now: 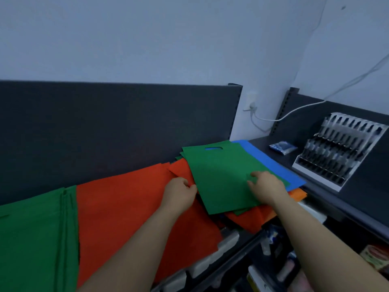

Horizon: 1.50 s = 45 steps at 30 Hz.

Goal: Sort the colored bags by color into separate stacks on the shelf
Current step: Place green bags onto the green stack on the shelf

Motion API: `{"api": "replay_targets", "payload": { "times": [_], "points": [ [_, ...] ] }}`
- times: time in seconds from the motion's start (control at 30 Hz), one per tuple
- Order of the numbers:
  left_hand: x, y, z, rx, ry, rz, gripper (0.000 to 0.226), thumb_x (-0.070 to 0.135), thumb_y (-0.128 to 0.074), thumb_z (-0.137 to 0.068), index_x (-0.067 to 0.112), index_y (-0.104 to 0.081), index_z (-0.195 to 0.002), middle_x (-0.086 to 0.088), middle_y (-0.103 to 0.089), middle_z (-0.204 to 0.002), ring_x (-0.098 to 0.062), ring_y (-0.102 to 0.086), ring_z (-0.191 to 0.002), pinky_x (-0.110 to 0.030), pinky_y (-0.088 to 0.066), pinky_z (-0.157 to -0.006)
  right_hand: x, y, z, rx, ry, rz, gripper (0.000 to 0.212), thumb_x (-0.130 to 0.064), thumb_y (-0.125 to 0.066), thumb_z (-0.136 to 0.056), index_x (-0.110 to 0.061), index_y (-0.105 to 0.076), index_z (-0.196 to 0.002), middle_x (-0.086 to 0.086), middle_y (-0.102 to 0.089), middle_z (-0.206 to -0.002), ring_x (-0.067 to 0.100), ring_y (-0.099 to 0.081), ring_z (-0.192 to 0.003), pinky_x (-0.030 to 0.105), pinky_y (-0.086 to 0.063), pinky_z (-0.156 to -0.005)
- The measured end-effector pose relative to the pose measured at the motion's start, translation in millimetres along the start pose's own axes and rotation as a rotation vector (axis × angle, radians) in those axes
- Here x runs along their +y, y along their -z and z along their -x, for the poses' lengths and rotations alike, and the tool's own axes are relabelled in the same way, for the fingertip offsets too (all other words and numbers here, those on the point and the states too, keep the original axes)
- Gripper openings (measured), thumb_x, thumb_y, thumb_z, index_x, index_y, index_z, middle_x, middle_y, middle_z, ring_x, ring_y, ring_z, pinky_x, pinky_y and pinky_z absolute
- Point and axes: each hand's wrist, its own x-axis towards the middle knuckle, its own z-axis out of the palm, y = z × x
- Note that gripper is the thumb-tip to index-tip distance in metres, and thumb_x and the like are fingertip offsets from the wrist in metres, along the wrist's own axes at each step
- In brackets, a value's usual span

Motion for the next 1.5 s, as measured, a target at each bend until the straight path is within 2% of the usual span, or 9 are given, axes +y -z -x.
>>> {"api": "replay_targets", "payload": {
  "times": [0.17,0.3,0.53,0.7,0.87,1.0,1.1,1.3,1.5],
  "points": [
    [3.0,-21.6,-21.2,0.04,0.13,0.018,0.039,0.035,-0.06,-0.088,0.006,-0.056,-0.062,-0.011,-0.057,-0.06,-0.027,-0.056,-0.059,-0.038,-0.038,-0.054,8.0,-19.0,-18.0,-0.14,0.115,-0.036,0.047,-0.045,-0.052,-0.089,-0.026,-0.052,-0.132,0.008,-0.051,-0.132,0.031,-0.048,-0.122,0.043,-0.041,-0.102],
    [1.7,-25.1,-25.7,0.103,0.241,0.324,0.022,0.026,-0.072,-0.083,0.005,-0.069,-0.078,-0.006,-0.068,-0.075,-0.02,-0.064,-0.067,-0.026,-0.048,-0.056,14.1,-19.5,-22.3,-0.165,0.285,-0.201,0.033,-0.033,-0.06,-0.088,-0.027,-0.063,-0.12,0.002,-0.057,-0.123,0.022,-0.054,-0.114,0.037,-0.044,-0.099],
    [7.5,-25.0,-19.3,0.137,0.311,0.473,0.008,0.015,-0.074,-0.081,0.012,-0.067,-0.08,-0.006,-0.071,-0.084,-0.021,-0.069,-0.072,-0.032,-0.057,-0.064,36.0,-15.8,-40.8,-0.078,0.072,-0.246,0.038,-0.04,-0.053,-0.093,-0.01,-0.057,-0.116,0.01,-0.062,-0.115,0.027,-0.057,-0.1,0.042,-0.047,-0.091],
    [7.1,-21.8,-18.0,0.15,0.384,0.565,0.017,0.011,-0.076,-0.078,0.008,-0.066,-0.092,-0.007,-0.07,-0.086,-0.024,-0.069,-0.075,-0.031,-0.056,-0.064,24.1,-18.0,-35.4,-0.114,0.187,-0.55,0.046,-0.029,-0.052,-0.097,-0.016,-0.044,-0.14,0.003,-0.049,-0.139,0.024,-0.049,-0.123,0.037,-0.042,-0.102],
    [1.8,-15.3,-15.6,0.147,0.394,0.532,0.011,0.004,-0.069,-0.082,0.014,-0.066,-0.083,-0.007,-0.071,-0.088,-0.024,-0.069,-0.075,-0.031,-0.056,-0.065,41.5,-15.9,-44.3,-0.016,-0.007,-0.262,0.059,-0.046,-0.052,-0.092,-0.012,-0.039,-0.138,0.013,-0.049,-0.135,0.034,-0.048,-0.12,0.046,-0.042,-0.098],
    [4.5,-18.2,-12.1,0.071,0.406,0.661,0.016,0.005,-0.069,-0.083,0.012,-0.063,-0.096,-0.01,-0.071,-0.095,-0.028,-0.069,-0.081,-0.038,-0.057,-0.07,31.9,-19.7,-42.4,-0.135,0.032,-0.463,0.053,-0.043,-0.057,-0.091,-0.001,-0.055,-0.122,0.014,-0.061,-0.119,0.031,-0.058,-0.106,0.045,-0.047,-0.094],
    [5.2,-19.1,-10.3,0.077,0.368,0.595,0.017,0.003,-0.064,-0.084,0.017,-0.06,-0.091,-0.008,-0.07,-0.099,-0.028,-0.068,-0.086,-0.043,-0.057,-0.08,23.8,-18.2,-37.9,-0.147,0.081,-0.485,0.03,-0.039,-0.065,-0.086,-0.011,-0.063,-0.096,0.007,-0.067,-0.1,0.026,-0.062,-0.091,0.045,-0.051,-0.086],
    [9.9,0.0,3.1,0.239,0.262,0.494,0.032,0.002,-0.062,-0.081,0.013,-0.053,-0.109,-0.003,-0.065,-0.103,-0.024,-0.064,-0.092,-0.042,-0.054,-0.086,5.8,-5.9,-25.2,0.039,0.117,-0.49,0.039,-0.03,-0.064,-0.088,-0.01,-0.055,-0.121,0.007,-0.061,-0.112,0.026,-0.056,-0.105,0.043,-0.044,-0.095],
    [-1.2,41.6,36.8,0.38,0.16,0.525,0.048,0.001,-0.062,-0.084,0.034,-0.042,-0.112,0.016,-0.059,-0.096,-0.013,-0.061,-0.093,-0.031,-0.051,-0.085,-36.6,0.3,3.6,0.128,0.253,-0.607,0.03,-0.027,-0.063,-0.09,-0.012,-0.055,-0.116,-0.001,-0.056,-0.099,0.022,-0.054,-0.096,0.038,-0.046,-0.085]
  ]
}}
